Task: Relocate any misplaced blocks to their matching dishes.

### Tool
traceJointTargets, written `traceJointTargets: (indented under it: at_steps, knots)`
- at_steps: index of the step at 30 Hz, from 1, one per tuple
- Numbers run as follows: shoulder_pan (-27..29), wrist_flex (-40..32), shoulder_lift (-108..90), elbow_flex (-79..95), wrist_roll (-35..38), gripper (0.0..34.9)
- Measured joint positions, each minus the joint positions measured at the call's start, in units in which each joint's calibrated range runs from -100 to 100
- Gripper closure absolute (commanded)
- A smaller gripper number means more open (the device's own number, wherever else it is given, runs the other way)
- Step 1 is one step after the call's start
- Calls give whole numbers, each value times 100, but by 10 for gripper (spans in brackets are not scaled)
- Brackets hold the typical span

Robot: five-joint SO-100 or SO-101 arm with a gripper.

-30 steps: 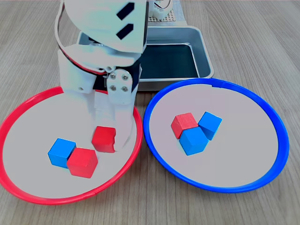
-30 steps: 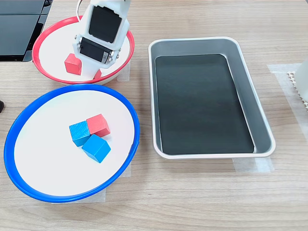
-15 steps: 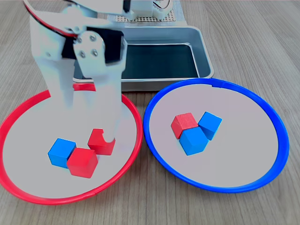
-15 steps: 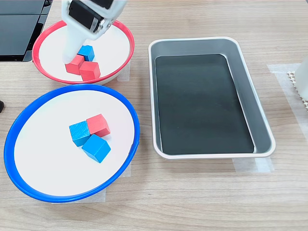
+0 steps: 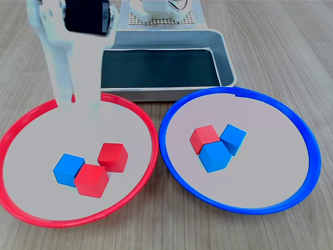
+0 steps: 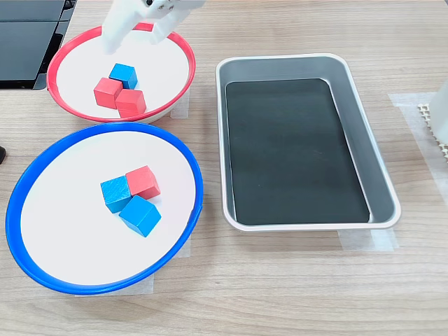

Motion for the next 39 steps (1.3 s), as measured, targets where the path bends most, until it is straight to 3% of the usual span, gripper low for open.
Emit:
traceJointTargets:
  at_steps: [6,12,23,39]
  knots:
    - [18,628,529,-653,-977,136]
    - [-88,1395,1628,-2468,-1665,140]
    - [80,1998,2396,-3666,-1988,182]
    - [133,2349,3171,-4891,-2173,176]
